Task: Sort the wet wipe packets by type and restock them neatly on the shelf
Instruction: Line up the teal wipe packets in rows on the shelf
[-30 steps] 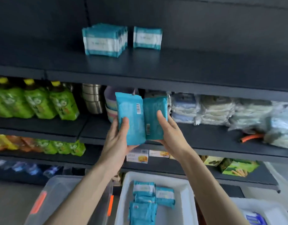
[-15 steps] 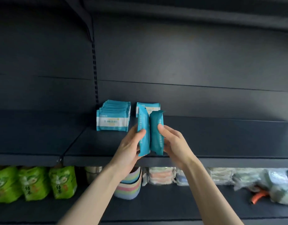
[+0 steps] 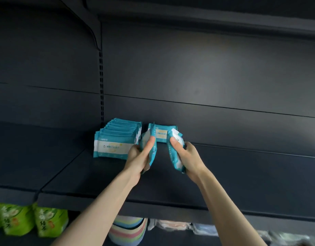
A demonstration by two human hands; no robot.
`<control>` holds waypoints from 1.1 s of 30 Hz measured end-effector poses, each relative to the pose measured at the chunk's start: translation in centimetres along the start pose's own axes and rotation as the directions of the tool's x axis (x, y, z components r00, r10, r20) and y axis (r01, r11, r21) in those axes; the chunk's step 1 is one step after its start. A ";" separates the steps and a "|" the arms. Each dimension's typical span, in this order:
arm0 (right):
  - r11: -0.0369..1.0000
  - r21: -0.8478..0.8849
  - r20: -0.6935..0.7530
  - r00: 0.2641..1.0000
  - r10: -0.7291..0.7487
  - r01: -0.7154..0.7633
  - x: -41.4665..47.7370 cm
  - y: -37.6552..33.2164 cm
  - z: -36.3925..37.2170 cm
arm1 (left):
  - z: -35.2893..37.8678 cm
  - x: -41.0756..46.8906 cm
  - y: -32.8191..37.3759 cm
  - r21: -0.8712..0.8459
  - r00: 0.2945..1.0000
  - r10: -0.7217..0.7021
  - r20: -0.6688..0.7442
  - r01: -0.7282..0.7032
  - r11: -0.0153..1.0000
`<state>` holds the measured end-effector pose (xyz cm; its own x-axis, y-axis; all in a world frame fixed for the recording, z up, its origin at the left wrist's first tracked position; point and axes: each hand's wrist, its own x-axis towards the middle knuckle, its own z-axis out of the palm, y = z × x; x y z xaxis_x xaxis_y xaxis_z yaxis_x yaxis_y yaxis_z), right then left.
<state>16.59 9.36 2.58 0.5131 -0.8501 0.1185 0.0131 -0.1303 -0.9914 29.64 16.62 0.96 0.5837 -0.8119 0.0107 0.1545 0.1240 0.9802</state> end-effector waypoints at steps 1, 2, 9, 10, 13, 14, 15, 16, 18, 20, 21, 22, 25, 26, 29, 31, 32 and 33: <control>0.999 -0.034 -0.018 1.000 -0.013 0.012 1.0 0.0 -0.3 | 0.2 1.1 -0.3 0.023 1.000 0.019 -0.014 -0.019 1.000; 0.999 -0.042 -0.036 0.999 -0.022 0.021 2.0 0.2 -0.6 | 0.3 2.0 -0.5 0.046 0.999 0.037 -0.020 -0.036 0.998; 0.998 0.060 -0.054 0.998 0.037 -0.033 8.2 0.0 -2.5 | 0.7 8.2 -1.0 0.119 0.996 0.087 -0.012 -0.085 0.989; 0.999 0.043 -0.056 0.998 0.021 -0.018 8.9 -0.1 -2.7 | 0.8 8.9 -1.0 0.118 0.995 0.104 -0.011 -0.102 0.988; 1.000 -0.009 -0.079 0.997 -0.010 0.009 10.5 0.4 -3.2 | 1.3 10.2 -1.2 0.102 0.987 0.160 -0.015 -0.158 0.982; 1.000 -0.021 -0.109 0.994 -0.020 0.018 10.8 0.7 -3.5 | 1.5 10.5 -1.3 0.098 0.985 0.174 -0.014 -0.172 0.980; 0.999 -0.024 -0.142 0.989 -0.033 0.030 11.0 1.0 -3.6 | 1.6 10.7 -1.5 0.091 0.982 0.190 -0.014 -0.188 0.978; 0.999 -0.027 -0.168 0.985 -0.047 0.043 11.1 1.3 -3.8 | 1.6 10.8 -1.6 0.083 0.979 0.201 -0.012 -0.199 0.976; 0.998 -0.005 -0.199 0.977 -0.069 0.070 11.1 1.7 -4.1 | 1.7 10.7 -1.9 0.064 0.979 0.202 -0.003 -0.201 0.977; 0.995 0.023 -0.220 0.971 -0.090 0.098 10.9 1.9 -4.3 | 1.7 10.6 -2.0 0.047 0.981 0.196 0.004 -0.196 0.980; 0.994 0.023 -0.223 0.970 -0.095 0.103 10.8 1.9 -4.3 | 1.7 10.6 -2.1 0.042 0.983 0.181 0.000 -0.181 0.983; 0.994 0.024 -0.221 0.970 -0.097 0.105 10.7 1.8 -4.4 | 1.7 10.6 -2.1 0.040 0.987 0.159 -0.006 -0.158 0.987; 0.991 0.069 -0.227 0.969 -0.098 0.116 10.5 1.8 -4.4 | 1.6 10.8 -2.2 0.042 0.992 0.128 -0.011 -0.127 0.991; 0.988 0.085 -0.235 0.967 -0.103 0.126 10.5 1.7 -4.4 | 1.6 10.8 -2.2 0.037 0.992 0.123 0.001 -0.123 0.992; 0.984 0.095 -0.244 0.962 -0.123 0.150 10.3 1.6 -4.7 | 1.4 10.5 -2.3 -0.005 0.993 0.111 0.040 -0.111 0.994; 0.984 0.084 -0.252 0.959 -0.133 0.159 10.3 1.7 -4.9 | 1.3 10.2 -2.2 -0.017 0.993 0.114 0.040 -0.114 0.993; 0.983 0.092 -0.263 0.956 -0.133 0.161 10.3 1.7 -4.9 | 1.3 10.2 -2.2 -0.015 0.993 0.119 0.028 -0.118 0.993; 0.981 0.108 -0.276 0.953 -0.127 0.163 10.3 1.7 -4.9 | 1.3 10.2 -2.2 -0.006 0.993 0.121 0.006 -0.121 0.993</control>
<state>17.69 -2.07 2.41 0.2507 -0.9340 0.2546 0.1894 -0.2106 -0.9591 34.22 7.31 -0.80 0.5933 -0.7944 0.1301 0.0877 0.2245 0.9705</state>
